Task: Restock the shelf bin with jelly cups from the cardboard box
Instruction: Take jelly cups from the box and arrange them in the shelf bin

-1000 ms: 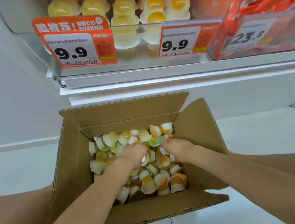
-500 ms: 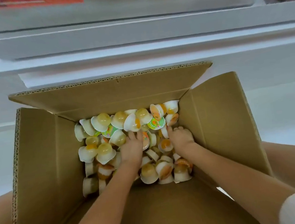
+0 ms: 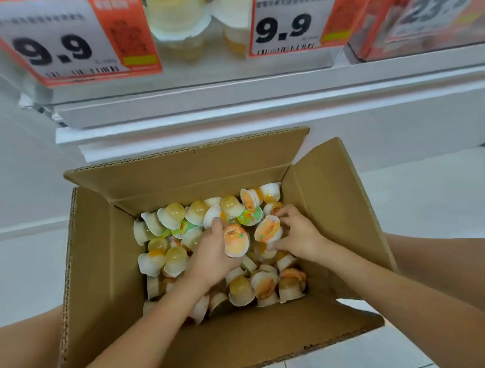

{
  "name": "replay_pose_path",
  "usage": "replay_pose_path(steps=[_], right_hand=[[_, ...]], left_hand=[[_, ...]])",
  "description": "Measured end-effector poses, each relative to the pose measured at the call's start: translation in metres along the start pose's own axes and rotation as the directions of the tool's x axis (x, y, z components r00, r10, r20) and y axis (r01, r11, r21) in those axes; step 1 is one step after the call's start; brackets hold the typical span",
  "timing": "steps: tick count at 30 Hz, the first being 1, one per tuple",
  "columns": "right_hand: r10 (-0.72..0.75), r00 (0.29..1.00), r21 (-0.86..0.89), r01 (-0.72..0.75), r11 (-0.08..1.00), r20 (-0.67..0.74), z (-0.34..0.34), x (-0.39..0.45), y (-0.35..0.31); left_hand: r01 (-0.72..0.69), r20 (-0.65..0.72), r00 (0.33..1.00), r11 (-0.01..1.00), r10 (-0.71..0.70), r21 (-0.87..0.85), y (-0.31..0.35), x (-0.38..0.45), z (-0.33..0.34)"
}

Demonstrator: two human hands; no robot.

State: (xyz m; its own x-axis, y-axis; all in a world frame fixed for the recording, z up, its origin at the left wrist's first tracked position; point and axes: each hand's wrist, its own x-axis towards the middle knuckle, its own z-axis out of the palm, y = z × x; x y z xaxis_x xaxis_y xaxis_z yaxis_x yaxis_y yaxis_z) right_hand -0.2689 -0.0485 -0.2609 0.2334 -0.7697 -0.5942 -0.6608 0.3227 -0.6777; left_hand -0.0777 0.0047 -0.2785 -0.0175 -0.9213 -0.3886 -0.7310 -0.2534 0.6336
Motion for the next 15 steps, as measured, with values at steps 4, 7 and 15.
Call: replay_pose_path(steps=[4, 7, 15], right_hand=[[-0.173, 0.982, 0.161, 0.159, 0.974, 0.077, -0.033, -0.036, -0.043], [-0.358, 0.932, 0.134, 0.348, 0.928, 0.061, -0.064, -0.072, -0.098], [-0.642, 0.767, 0.122, 0.635, 0.763, 0.018, -0.116, -0.152, -0.208]], left_hand=[[-0.089, -0.109, 0.991, 0.980, 0.071, -0.176, 0.053, -0.014, -0.060], [-0.229, -0.147, 0.968, 0.955, 0.203, -0.187, 0.094, -0.039, -0.120], [-0.307, -0.122, 0.950, 0.788, 0.288, -0.533, 0.171, -0.109, -0.215]])
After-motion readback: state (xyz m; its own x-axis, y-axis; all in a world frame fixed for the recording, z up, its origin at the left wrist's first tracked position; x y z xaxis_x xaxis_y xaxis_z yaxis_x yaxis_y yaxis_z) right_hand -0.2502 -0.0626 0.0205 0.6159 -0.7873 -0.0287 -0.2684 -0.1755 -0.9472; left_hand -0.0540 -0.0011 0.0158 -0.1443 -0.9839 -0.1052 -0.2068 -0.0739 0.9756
